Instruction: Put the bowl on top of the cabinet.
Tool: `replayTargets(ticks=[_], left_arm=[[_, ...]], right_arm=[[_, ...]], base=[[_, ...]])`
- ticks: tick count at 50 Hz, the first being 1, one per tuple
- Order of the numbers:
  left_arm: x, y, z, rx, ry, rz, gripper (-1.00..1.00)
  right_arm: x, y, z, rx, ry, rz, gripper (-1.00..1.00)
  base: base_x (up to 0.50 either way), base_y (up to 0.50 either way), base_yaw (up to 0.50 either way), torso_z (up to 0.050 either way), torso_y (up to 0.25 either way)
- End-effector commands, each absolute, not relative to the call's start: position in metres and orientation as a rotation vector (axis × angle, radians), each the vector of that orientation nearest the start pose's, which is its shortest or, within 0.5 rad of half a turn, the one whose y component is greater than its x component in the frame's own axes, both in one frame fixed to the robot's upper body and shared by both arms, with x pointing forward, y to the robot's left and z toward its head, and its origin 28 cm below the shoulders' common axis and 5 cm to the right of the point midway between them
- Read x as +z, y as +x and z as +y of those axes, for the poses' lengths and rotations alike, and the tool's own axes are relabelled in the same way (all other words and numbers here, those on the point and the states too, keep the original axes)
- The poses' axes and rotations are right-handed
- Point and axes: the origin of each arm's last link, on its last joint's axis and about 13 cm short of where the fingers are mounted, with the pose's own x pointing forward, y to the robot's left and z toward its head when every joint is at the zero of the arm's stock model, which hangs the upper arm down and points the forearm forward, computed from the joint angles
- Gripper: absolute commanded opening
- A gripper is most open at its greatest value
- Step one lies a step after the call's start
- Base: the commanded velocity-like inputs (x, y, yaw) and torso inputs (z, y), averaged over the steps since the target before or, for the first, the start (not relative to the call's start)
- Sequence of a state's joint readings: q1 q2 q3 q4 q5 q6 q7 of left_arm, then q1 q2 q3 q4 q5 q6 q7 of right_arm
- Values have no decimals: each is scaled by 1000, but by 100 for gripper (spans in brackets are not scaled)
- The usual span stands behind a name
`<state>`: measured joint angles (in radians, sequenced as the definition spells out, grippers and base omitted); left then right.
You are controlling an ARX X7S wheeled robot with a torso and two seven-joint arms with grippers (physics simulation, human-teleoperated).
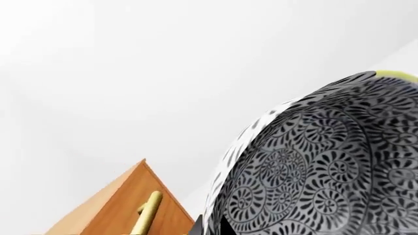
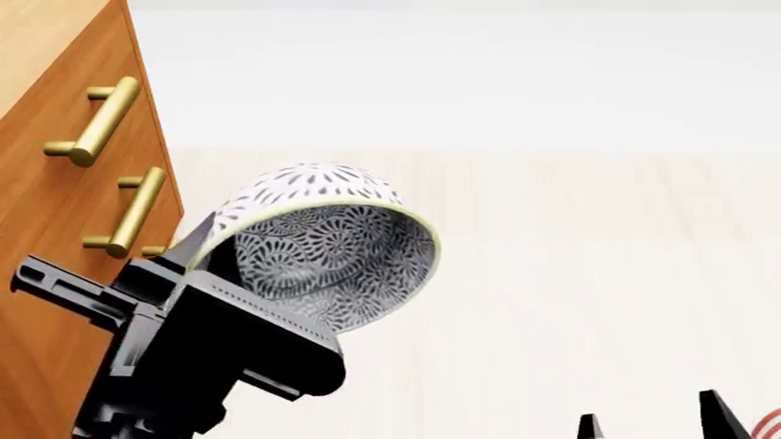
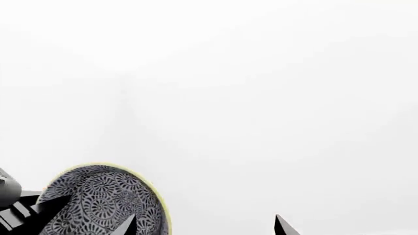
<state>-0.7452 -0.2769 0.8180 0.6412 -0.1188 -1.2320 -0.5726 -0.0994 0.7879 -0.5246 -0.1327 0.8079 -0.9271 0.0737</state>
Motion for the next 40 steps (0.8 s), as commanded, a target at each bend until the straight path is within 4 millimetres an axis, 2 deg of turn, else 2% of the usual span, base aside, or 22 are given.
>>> replayTargets(ticks=[1, 2, 5, 10, 13, 16, 22, 30, 40], left_arm=[[202, 250, 132, 29, 713, -193, -100], [207, 250, 131, -39, 664, -153, -100], [215, 253, 127, -23, 699, -173, -100], [244, 264, 119, -30, 716, -163, -100], [254, 267, 112, -19, 771, -167, -100], [264, 267, 106, -74, 756, -141, -100], [287, 274, 107, -136, 709, -89, -100], [316, 289, 105, -115, 690, -23, -100], [352, 293, 99, -86, 667, -5, -100]], right_arm=[[51, 149, -193, 218, 354, -553, 100], [50, 149, -194, 211, 363, -551, 100], [47, 148, -196, 209, 367, -555, 100], [49, 150, -196, 213, 371, -552, 100], [49, 150, -195, 217, 366, -551, 100], [48, 152, -193, 219, 342, -549, 100], [49, 153, -193, 217, 343, -545, 100], [49, 156, -192, 215, 337, -534, 100], [50, 156, -191, 221, 329, -530, 100]], base=[[0, 0, 0, 0, 0], [0, 0, 0, 0, 0], [0, 0, 0, 0, 0], [0, 0, 0, 0, 0], [0, 0, 0, 0, 0], [0, 0, 0, 0, 0], [0, 0, 0, 0, 2], [0, 0, 0, 0, 0], [0, 0, 0, 0, 0]])
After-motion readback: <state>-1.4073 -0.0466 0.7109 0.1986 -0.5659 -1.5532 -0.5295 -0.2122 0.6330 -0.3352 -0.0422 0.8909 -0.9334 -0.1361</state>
